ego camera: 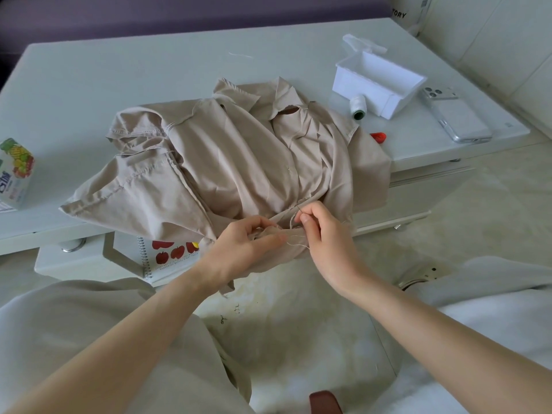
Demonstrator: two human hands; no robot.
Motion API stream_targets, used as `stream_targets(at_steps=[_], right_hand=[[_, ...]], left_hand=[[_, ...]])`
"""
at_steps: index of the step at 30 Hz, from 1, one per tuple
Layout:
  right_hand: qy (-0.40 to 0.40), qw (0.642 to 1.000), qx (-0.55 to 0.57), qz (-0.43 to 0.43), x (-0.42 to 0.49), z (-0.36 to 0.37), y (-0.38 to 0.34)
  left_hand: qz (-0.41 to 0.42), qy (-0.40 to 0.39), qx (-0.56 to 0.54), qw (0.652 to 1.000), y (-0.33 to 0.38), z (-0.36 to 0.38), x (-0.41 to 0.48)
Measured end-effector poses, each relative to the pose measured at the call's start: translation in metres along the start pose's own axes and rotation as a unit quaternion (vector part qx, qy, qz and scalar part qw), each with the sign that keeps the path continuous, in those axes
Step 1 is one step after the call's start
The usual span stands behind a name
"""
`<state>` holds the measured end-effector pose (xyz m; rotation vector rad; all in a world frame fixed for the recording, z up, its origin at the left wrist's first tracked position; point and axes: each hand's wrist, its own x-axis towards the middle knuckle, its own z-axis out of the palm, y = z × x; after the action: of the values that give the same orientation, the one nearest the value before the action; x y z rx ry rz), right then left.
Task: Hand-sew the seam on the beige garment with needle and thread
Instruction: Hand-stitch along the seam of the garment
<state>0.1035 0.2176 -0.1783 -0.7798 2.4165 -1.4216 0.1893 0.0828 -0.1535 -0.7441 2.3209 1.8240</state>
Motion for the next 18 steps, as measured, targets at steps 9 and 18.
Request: stream_targets(at_steps=[9,18], right_hand=[[0.005,0.999,-0.026,0.026,0.000,-0.002,0.010],[0.001,0.997,-0.004,-0.079,-0.013,-0.019,-0.005]], left_hand=[[0.006,0.044,0.008,0.999,-0.004,0.000,0.002],[0.037,0.087,-0.007,0.996,-0.005,0.000,0.006]])
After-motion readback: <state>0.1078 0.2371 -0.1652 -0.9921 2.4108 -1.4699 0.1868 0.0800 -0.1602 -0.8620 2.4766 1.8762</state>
